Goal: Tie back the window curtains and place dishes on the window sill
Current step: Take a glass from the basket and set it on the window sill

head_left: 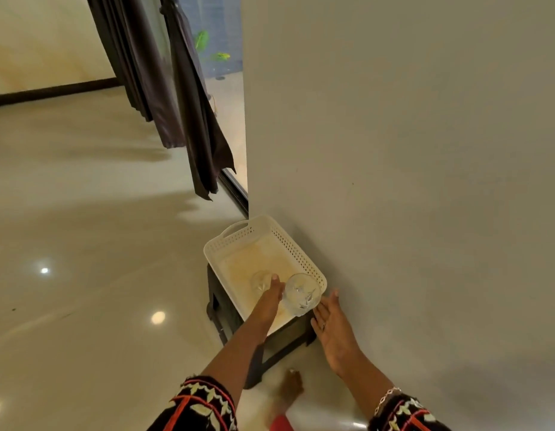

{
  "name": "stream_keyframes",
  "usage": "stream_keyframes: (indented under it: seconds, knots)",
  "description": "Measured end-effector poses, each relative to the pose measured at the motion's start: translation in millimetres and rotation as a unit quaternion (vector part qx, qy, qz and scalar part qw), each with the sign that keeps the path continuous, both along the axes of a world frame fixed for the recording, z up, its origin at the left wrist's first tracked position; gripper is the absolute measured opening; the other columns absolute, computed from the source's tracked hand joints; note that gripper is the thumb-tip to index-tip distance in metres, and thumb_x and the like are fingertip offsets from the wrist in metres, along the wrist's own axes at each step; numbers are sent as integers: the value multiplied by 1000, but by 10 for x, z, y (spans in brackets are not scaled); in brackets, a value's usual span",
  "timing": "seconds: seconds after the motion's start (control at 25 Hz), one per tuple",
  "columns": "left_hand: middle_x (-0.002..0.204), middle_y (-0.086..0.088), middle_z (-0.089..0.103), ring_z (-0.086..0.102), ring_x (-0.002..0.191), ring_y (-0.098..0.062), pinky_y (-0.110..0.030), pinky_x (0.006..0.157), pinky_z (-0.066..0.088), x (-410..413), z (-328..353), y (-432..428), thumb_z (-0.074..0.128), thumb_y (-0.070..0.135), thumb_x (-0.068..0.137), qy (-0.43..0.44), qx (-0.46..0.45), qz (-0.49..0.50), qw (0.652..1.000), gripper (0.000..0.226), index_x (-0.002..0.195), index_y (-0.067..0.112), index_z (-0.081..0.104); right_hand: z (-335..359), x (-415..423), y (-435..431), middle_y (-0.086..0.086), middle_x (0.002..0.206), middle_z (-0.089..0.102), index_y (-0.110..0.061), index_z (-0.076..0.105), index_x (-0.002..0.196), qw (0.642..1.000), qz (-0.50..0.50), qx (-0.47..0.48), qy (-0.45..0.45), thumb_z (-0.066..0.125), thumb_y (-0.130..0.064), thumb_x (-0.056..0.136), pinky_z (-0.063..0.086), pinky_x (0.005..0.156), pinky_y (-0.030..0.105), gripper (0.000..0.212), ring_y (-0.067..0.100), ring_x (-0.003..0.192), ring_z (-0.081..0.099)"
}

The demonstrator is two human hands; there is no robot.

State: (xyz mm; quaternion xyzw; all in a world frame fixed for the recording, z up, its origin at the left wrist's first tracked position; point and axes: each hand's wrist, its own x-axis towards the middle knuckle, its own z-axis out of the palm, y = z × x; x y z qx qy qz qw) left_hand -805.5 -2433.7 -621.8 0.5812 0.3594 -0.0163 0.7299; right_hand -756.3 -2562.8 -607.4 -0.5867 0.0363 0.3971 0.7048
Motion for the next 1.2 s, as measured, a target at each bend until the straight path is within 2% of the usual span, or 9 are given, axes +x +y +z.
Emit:
stream_keyframes:
  seconds: [0.16,0.28,0.44,0.64,0.8,0.84,0.92,1.04,1.2]
  knots:
    - [127,-7,55,48,112,-15,-28,95,33,448,-161,424,12,48,97,17,-15,4,1000,53,108,22,57,-163,435,378,5,147,37,-17,28,144,999,-16,-21,48,32,-50,93,31,105,31,61,19,136,33]
    - [115,-5,58,50,109,-15,-28,94,33,778,-320,736,12,47,97,29,-7,9,1000,54,95,24,60,-300,718,641,7,148,33,-14,25,145,996,-12,-43,82,32,-49,93,31,105,31,63,19,137,31]
    - [112,-5,58,49,108,-14,-26,92,32,1150,-605,994,9,44,98,52,1,-20,998,58,102,16,60,-626,985,872,6,150,30,-13,22,146,991,-9,-76,112,32,-51,92,27,111,32,66,17,137,30]
    - [109,-7,60,50,108,-15,-27,93,32,1276,-918,1176,10,45,98,88,-5,-45,995,62,102,13,63,-939,1076,992,6,150,30,-13,24,144,985,13,-95,143,32,-55,90,26,112,32,69,17,137,30]
    - [106,-3,59,50,102,-11,-19,79,37,1326,-1049,1301,9,45,98,107,-4,-68,992,61,101,16,63,-1119,1127,1094,6,149,32,-14,26,144,980,48,-125,145,33,-59,87,27,112,33,73,17,137,31]
    - [106,-3,59,50,102,-11,-19,80,37,1350,-1066,1318,9,45,98,110,-5,-70,991,61,101,15,63,-1151,1139,1111,6,149,32,-14,26,143,979,50,-131,145,33,-59,86,28,112,33,73,17,136,31]
    - [107,-4,58,50,103,-12,-25,90,35,1393,-1121,1338,10,44,98,115,-6,-72,991,62,102,12,63,-1223,1164,1140,5,146,36,-15,30,142,977,54,-142,147,34,-60,86,29,112,33,72,16,135,34]
    - [112,-9,59,50,104,-14,-27,97,33,1416,-1209,1371,10,43,98,123,-3,-81,989,64,106,6,62,-1283,1203,1185,1,128,50,-19,40,132,975,68,-154,148,36,-63,81,28,113,36,67,12,123,44]
    - [123,-13,57,48,112,-16,-26,97,30,1369,-1288,1414,10,44,98,141,-11,-105,984,64,110,7,61,-1351,1151,1207,6,145,37,-13,30,142,968,82,-177,156,34,-58,87,28,111,33,71,17,136,32]
